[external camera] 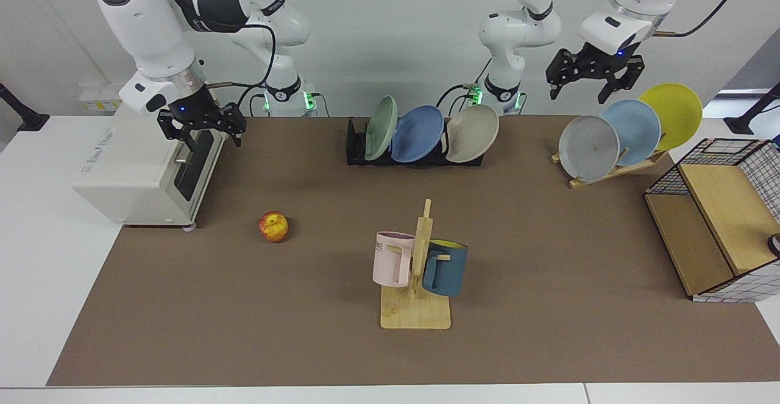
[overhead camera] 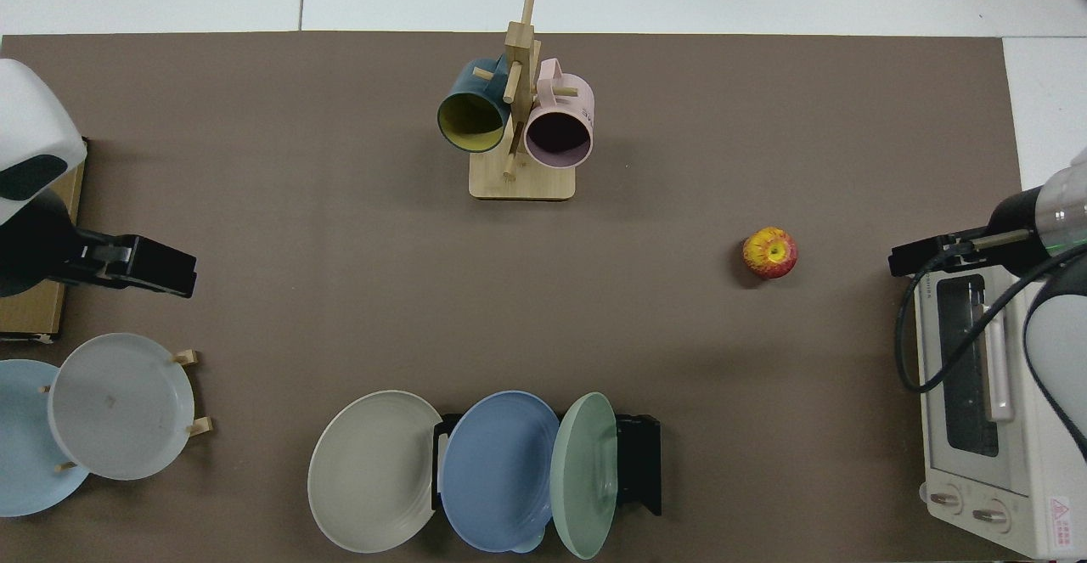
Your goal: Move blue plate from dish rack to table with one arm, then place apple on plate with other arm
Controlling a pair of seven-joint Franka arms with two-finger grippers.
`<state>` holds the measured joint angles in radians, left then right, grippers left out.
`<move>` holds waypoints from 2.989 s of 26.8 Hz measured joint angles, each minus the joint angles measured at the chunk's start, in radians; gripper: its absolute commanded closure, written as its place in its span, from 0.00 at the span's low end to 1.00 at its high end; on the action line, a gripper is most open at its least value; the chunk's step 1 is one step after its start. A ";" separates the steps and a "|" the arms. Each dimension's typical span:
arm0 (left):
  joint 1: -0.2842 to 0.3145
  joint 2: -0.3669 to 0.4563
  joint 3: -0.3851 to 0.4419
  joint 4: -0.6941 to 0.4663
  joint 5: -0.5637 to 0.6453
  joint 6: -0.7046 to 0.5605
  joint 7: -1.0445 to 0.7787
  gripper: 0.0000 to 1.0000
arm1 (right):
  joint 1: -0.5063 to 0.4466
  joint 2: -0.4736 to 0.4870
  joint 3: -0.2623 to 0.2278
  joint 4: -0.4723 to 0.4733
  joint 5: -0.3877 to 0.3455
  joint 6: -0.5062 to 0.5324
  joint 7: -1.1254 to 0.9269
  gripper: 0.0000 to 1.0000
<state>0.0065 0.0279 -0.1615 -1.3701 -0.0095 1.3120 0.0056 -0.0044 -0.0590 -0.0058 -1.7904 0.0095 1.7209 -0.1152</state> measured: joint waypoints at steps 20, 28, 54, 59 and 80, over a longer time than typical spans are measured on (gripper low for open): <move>0.001 -0.017 0.014 -0.025 0.000 0.000 -0.002 0.00 | 0.000 0.000 0.000 0.000 0.000 0.000 0.000 0.00; 0.000 -0.018 0.013 -0.028 0.000 0.000 -0.002 0.00 | 0.000 0.000 0.000 0.000 0.000 0.000 0.000 0.00; -0.016 -0.148 -0.031 -0.245 -0.039 0.119 -0.002 0.01 | 0.000 0.000 0.000 0.000 0.000 0.000 0.000 0.00; -0.018 -0.243 -0.089 -0.410 -0.102 0.212 -0.038 0.02 | 0.000 0.000 0.000 0.000 0.000 0.000 0.000 0.00; -0.137 -0.414 -0.333 -0.978 -0.255 0.660 -0.283 0.05 | 0.000 0.000 0.000 0.000 0.000 0.000 0.000 0.00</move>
<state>-0.1302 -0.3859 -0.4940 -2.3476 -0.2647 1.9719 -0.2773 -0.0044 -0.0590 -0.0058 -1.7904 0.0095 1.7209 -0.1152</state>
